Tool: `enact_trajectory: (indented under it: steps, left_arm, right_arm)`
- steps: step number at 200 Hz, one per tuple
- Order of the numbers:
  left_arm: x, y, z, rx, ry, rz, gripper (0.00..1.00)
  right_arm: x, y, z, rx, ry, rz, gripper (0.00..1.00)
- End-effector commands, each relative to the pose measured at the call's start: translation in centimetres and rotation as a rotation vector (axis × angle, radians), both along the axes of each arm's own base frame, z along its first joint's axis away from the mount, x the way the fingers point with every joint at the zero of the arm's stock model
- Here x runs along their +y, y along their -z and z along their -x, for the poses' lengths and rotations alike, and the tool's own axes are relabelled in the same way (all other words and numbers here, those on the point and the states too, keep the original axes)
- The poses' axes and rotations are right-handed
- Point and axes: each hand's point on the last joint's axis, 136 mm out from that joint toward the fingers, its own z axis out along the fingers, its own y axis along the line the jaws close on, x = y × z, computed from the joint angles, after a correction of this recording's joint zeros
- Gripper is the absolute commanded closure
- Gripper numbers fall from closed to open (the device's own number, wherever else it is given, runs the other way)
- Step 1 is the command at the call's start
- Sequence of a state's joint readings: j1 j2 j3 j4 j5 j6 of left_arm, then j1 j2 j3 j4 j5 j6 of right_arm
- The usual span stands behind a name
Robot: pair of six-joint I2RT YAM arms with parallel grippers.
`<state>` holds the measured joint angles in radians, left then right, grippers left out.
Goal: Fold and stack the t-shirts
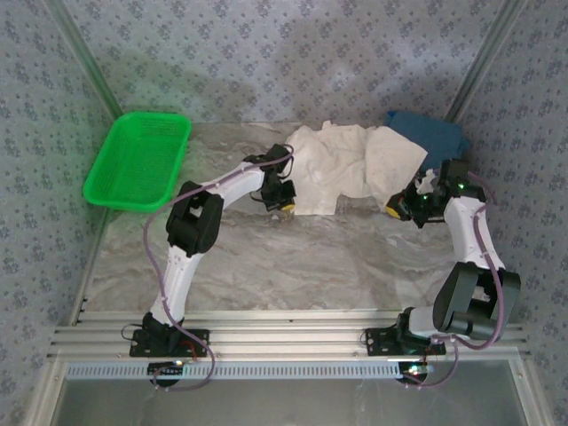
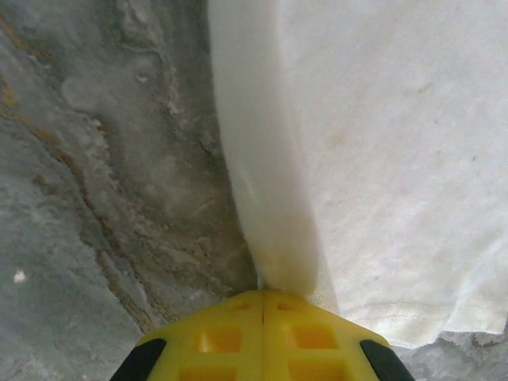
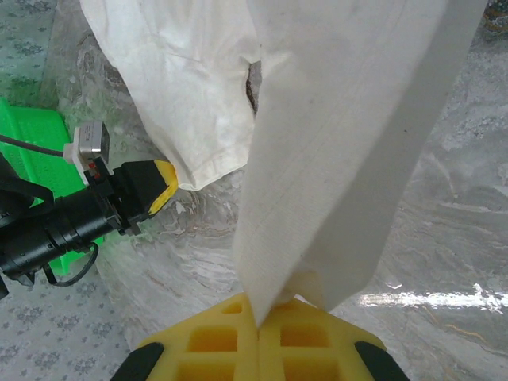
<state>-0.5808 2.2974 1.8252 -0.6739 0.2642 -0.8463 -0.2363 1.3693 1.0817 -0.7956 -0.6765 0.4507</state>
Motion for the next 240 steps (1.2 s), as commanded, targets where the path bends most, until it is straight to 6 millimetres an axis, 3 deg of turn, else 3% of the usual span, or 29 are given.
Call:
enact_trajectory:
  steps: [1,39,71,76,136,164,193,225,240]
  left_arm:
    - [2.5,-2.1,-0.7,-0.041,-0.049,0.018,1.0]
    - [6.7,-5.8,-1.4,-0.115,-0.091,-0.004,1.0]
    - [11.1,-9.8,-1.3,-0.187,-0.167,-0.002,1.0]
    - [11.8,-10.4,-1.2,-0.199,-0.178,-0.001,1.0]
    - [18.5,-21.7,-2.0,-0.411,-0.277,0.025,1.0]
    - [21.7,-29.1,-3.6,-0.57,-0.349,0.081,1.0]
    - [22.3,-38.7,-5.3,-0.76,-0.332,0.137,1.0]
    - [23.2,-48.3,-5.9,-0.968,-0.344,0.243,1.0]
    - [24.0,-51.3,-6.1,-1.043,-0.369,0.32,1.0]
  right_arm:
    - [-0.1,-0.6,-0.4,-0.023,-0.012,0.0,1.0]
    - [-0.6,-1.1,-1.1,-0.032,0.005,-0.003,1.0]
    - [-1.2,-2.8,-2.4,-0.08,0.021,-0.008,1.0]
    - [-1.5,-4.3,-3.3,-0.126,0.029,-0.004,1.0]
    - [-2.4,-12.6,-9.0,-0.341,0.079,-0.079,1.0]
    - [-3.5,-18.0,-11.9,-0.467,0.13,-0.101,1.0]
    - [-3.2,-24.7,-14.2,-0.609,0.133,-0.141,1.0]
    - [-2.2,-32.7,-14.5,-0.765,0.12,-0.177,1.0]
    - [-1.4,-35.7,-13.8,-0.821,0.103,-0.187,1.0]
